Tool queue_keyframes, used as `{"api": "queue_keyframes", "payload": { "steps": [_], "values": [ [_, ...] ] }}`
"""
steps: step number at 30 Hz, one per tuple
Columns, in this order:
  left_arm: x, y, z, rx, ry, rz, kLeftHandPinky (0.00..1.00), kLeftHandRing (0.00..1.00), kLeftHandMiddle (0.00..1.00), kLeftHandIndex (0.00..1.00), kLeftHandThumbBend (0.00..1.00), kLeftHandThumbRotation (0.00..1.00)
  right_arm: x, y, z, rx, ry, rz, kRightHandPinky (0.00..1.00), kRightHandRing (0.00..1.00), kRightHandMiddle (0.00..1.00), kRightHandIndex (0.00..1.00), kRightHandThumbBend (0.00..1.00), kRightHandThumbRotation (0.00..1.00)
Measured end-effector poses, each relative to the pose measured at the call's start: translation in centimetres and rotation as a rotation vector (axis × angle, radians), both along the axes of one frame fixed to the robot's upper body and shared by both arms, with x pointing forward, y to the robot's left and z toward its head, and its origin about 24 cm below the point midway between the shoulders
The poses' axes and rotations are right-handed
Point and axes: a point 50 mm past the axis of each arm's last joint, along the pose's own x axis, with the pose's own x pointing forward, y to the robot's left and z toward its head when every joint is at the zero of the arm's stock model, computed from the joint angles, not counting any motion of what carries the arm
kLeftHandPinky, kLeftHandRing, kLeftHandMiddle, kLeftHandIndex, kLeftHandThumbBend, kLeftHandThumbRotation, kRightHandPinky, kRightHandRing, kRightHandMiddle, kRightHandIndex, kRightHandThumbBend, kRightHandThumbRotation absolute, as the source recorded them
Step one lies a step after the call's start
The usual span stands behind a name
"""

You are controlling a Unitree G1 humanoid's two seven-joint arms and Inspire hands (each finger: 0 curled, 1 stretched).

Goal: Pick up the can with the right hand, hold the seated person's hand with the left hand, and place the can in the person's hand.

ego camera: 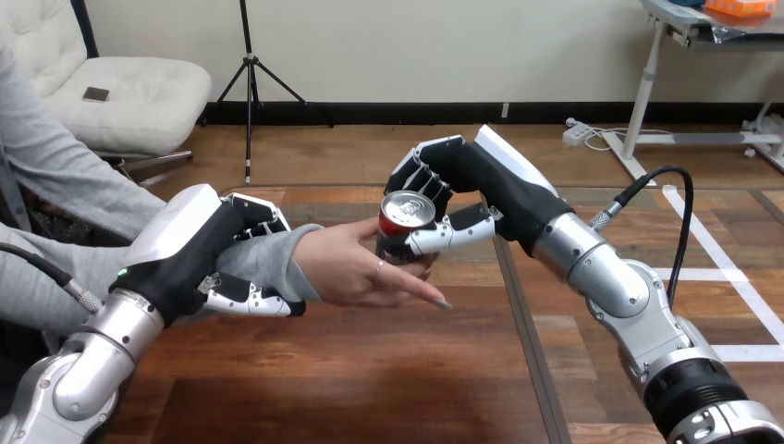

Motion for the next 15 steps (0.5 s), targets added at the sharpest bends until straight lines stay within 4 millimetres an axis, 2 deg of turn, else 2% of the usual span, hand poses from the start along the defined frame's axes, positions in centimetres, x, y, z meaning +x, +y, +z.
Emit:
{"api": "queue_keyframes", "payload": {
  "steps": [5, 15],
  "values": [
    [0.01, -0.01, -0.02, 0.0, 0.001, 0.002, 0.26, 0.3, 0.37, 0.43, 0.7, 0.0, -0.01, 0.06, 0.17, -0.003, -0.006, 0.006, 0.45, 0.51, 0.54, 0.56, 0.78, 0.79],
    [0.06, -0.11, -0.02, 0.004, 0.01, 0.001, 0.26, 0.31, 0.38, 0.43, 0.7, 0.0, -0.08, 0.67, 0.56, 0.01, -0.025, 0.024, 0.52, 0.56, 0.58, 0.6, 0.82, 0.96]
  ]
}}
